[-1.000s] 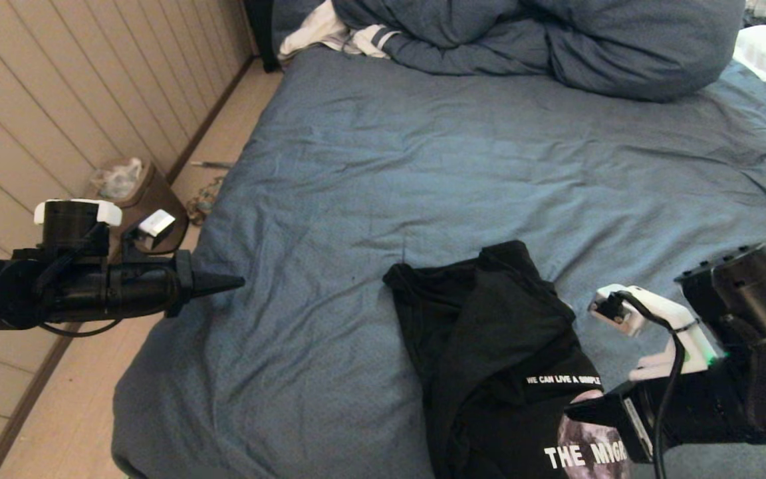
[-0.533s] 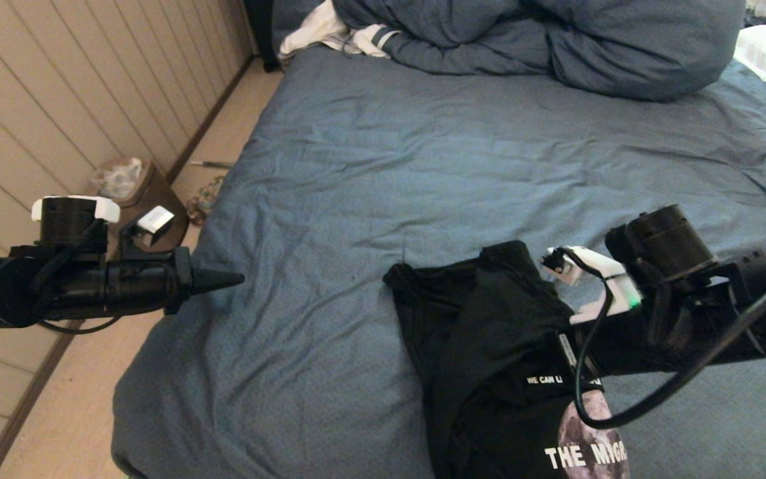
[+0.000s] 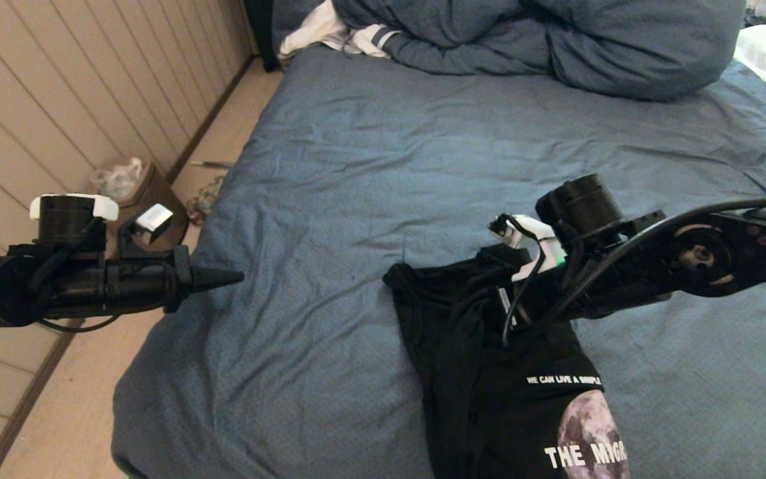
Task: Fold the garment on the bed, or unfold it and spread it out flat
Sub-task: Fold the black T-shirt
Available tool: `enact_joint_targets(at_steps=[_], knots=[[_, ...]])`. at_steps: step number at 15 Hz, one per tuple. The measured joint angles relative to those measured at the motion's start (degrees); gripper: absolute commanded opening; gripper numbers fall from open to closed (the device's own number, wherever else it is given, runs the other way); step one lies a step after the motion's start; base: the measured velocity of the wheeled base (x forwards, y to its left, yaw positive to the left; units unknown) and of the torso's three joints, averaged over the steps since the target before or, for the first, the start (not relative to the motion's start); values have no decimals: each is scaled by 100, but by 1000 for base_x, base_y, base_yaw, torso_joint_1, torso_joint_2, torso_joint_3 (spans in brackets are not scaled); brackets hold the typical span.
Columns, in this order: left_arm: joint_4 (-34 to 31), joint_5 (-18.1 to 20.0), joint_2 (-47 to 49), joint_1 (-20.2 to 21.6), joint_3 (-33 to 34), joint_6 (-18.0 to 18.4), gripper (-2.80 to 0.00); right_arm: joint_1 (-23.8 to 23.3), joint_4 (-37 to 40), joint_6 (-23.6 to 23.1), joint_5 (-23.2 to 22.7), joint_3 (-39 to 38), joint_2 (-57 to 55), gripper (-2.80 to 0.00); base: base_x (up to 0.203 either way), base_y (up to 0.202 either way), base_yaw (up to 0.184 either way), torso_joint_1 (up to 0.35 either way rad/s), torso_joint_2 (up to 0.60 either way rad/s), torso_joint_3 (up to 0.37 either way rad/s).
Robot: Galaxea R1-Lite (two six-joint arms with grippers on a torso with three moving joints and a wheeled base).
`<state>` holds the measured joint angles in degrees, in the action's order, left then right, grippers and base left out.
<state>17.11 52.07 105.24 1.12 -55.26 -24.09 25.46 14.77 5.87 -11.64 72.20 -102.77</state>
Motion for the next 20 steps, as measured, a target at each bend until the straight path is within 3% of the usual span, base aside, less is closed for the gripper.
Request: enact_joint_targets(at_steps=[5, 9, 14, 20], knots=[[-3, 0, 40, 0, -20, 0, -280, 419, 17, 237, 73, 1413, -766, -280, 0, 0, 0, 0, 0, 0], [-2, 2, 46, 0, -20, 0, -280, 988, 16, 169, 205, 1882, -1079, -280, 0, 0, 0, 0, 0, 0], [-2, 2, 57, 0, -20, 2, -280, 1068, 52, 112, 219, 1826, -807, -280, 0, 0, 0, 0, 0, 0], [-3, 2, 62, 2, 9, -1, -280, 326, 54, 112, 216, 613, 255, -280, 0, 0, 0, 0, 0, 0]])
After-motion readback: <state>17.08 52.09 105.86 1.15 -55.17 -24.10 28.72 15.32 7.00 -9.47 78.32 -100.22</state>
